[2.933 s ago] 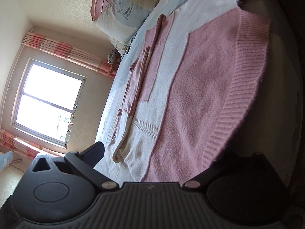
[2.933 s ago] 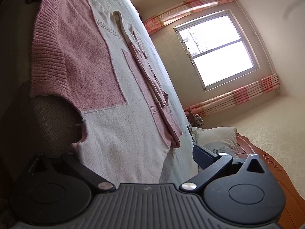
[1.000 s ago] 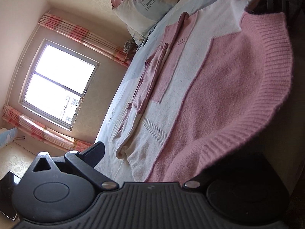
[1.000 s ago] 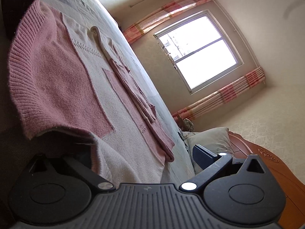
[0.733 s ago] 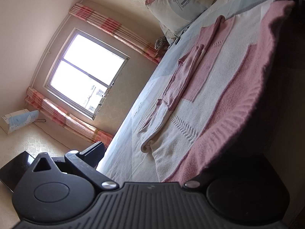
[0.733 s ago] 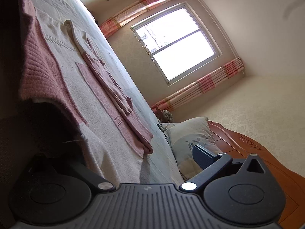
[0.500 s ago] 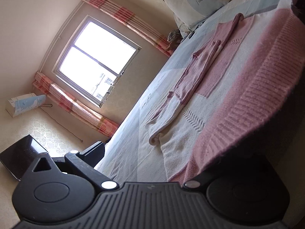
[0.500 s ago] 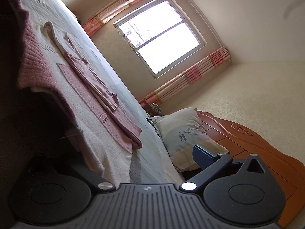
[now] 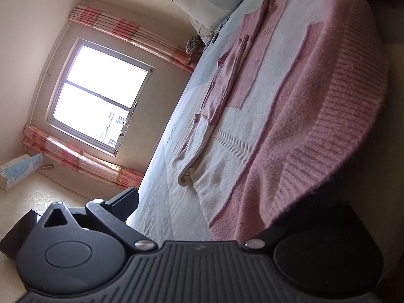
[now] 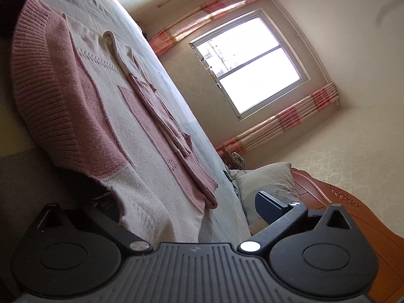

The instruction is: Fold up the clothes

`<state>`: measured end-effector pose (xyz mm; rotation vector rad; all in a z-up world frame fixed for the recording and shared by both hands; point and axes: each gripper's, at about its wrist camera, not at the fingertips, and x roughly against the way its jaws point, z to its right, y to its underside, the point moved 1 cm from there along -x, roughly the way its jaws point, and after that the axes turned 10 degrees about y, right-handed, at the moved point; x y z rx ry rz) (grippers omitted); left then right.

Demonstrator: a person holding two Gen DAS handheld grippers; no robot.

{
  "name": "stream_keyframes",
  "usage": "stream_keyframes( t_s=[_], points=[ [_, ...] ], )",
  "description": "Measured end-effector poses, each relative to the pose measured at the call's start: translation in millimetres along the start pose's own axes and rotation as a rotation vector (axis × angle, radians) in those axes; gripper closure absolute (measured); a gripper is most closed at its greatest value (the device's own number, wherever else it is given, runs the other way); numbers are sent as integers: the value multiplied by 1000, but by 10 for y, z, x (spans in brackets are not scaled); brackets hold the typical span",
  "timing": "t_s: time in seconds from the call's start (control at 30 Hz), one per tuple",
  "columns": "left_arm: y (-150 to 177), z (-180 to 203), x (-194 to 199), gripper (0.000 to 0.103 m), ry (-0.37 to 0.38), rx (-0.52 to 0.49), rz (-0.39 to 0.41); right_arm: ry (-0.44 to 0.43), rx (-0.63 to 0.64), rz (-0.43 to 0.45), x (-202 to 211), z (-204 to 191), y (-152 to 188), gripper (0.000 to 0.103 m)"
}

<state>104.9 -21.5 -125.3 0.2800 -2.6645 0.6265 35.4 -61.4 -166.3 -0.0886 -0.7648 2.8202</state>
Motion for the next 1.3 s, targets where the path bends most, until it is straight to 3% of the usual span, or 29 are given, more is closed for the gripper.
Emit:
stream_keyframes(
  t_s=[0.17,0.4,0.53,0.7,0.93,1.3],
  points=[
    [-29,-32,15,0,-32,4,1,69,4,-43,-91,84,18,0],
    [-104,-88,24,0,-36,-1,-16,118,57,-15,-81,74,-29,0],
    [-108,-80,29,0,-1,-121,-10,88,94,-4,-125,85,-48,0],
    [-147,-115,-20,0,-18,-231,14,74,138,24,-208,153,-102,0],
    [-247,-206,-109,0,-38,-234,31,58,196,63,-327,253,-180,0],
    [-421,-522,-470,0,-87,-182,28,125,232,75,-738,237,-302,0]
  ],
)
